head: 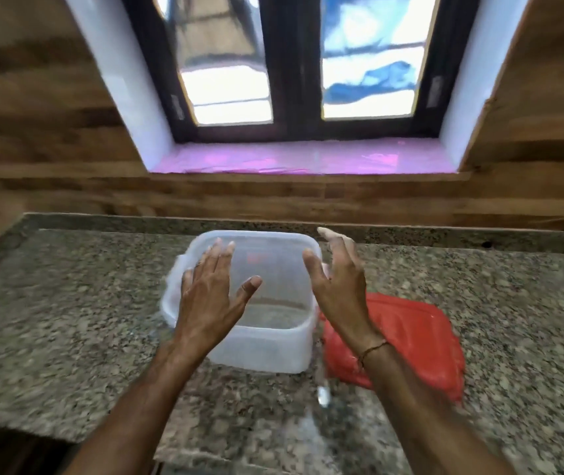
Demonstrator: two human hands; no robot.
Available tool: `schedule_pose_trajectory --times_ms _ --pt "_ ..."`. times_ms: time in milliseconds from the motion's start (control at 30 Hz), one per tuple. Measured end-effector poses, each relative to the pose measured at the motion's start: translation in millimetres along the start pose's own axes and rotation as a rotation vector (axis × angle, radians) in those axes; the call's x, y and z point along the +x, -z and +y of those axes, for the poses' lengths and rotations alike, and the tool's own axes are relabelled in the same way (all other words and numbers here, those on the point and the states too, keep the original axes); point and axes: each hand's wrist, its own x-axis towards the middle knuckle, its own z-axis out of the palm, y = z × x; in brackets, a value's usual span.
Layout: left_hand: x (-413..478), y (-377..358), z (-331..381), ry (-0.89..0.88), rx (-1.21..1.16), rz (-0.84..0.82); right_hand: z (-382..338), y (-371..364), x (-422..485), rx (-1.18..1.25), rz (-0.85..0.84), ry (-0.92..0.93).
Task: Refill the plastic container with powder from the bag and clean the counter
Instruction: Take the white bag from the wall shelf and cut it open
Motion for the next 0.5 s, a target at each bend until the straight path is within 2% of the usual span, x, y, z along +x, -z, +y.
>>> schedule_pose_trajectory --times_ms 67,267,500 --pt "-12.4 29.3 -45.9 0.046 0.01 0.054 -43.0 -36.8 -5.0 0.025 -0.062 0.115" --pt "-65.8 112.2 -186.1 0.237 -0.033 0.183 -156.1 -152.6 -34.6 -0.009 -0.404 0.321" --pt "-93.2 207.7 -308.6 0.325 0.095 0.278 -275.9 -255.0 -32.0 -0.049 -0.498 0.503"
